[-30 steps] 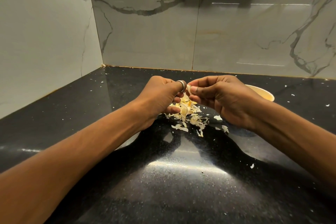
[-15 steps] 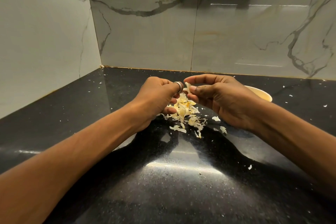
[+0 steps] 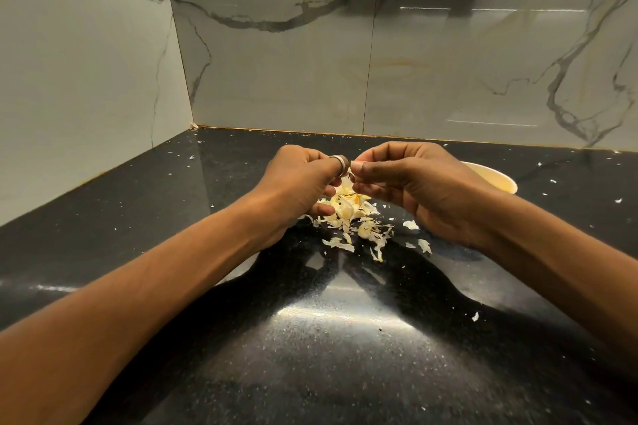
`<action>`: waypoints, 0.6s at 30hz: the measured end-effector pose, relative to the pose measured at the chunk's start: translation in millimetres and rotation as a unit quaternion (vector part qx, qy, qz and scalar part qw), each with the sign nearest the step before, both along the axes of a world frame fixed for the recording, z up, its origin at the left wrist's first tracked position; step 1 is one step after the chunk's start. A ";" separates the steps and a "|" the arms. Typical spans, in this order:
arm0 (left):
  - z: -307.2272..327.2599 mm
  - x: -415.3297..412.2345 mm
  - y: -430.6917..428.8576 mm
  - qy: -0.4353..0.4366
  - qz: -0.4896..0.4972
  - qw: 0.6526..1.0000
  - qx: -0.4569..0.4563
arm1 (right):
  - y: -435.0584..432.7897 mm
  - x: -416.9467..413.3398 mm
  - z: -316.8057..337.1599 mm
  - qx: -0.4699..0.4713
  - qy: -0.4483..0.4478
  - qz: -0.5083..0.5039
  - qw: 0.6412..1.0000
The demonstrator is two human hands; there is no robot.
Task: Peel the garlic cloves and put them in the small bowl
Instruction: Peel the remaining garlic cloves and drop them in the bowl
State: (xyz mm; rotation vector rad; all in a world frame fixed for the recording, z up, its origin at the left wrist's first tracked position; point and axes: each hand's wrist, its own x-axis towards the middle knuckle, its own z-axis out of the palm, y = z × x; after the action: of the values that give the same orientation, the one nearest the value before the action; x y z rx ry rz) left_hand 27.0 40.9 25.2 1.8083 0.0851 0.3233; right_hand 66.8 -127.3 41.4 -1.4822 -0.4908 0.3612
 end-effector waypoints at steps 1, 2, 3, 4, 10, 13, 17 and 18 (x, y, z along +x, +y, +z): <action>-0.2 0.3 0.2 0.000 0.003 1.000 0.000 | 0.2 0.0 -0.6 0.002 0.003 -0.002 1.000; -0.3 0.6 0.2 0.000 0.005 1.000 0.000 | 0.2 0.1 -1.4 0.005 0.006 -0.005 1.000; -0.6 1.0 0.2 0.000 0.007 1.000 0.001 | 0.4 -0.1 -1.7 0.008 0.009 -0.007 1.000; -0.6 1.2 0.2 0.000 0.008 1.000 0.001 | 0.6 0.1 -2.0 0.009 0.010 -0.011 1.000; -0.1 1.4 0.8 0.000 0.018 1.000 0.011 | -0.1 1.6 -1.6 -0.016 -0.012 -0.038 0.999; 0.6 1.4 0.4 0.003 0.018 1.000 0.019 | 0.9 2.9 -3.3 -0.017 -0.030 -0.051 0.998; 1.6 1.2 0.3 0.007 0.023 0.999 0.025 | 0.9 4.3 -4.5 -0.016 -0.039 -0.067 0.997; 2.0 1.0 0.4 0.008 0.024 0.999 0.027 | 0.7 4.7 -4.4 -0.018 -0.044 -0.072 0.996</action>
State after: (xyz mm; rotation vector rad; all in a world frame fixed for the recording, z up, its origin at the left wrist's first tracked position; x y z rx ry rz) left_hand 28.1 41.3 27.2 1.8643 0.1324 0.3484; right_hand 71.6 -126.6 37.0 -1.5637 -0.4460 0.1939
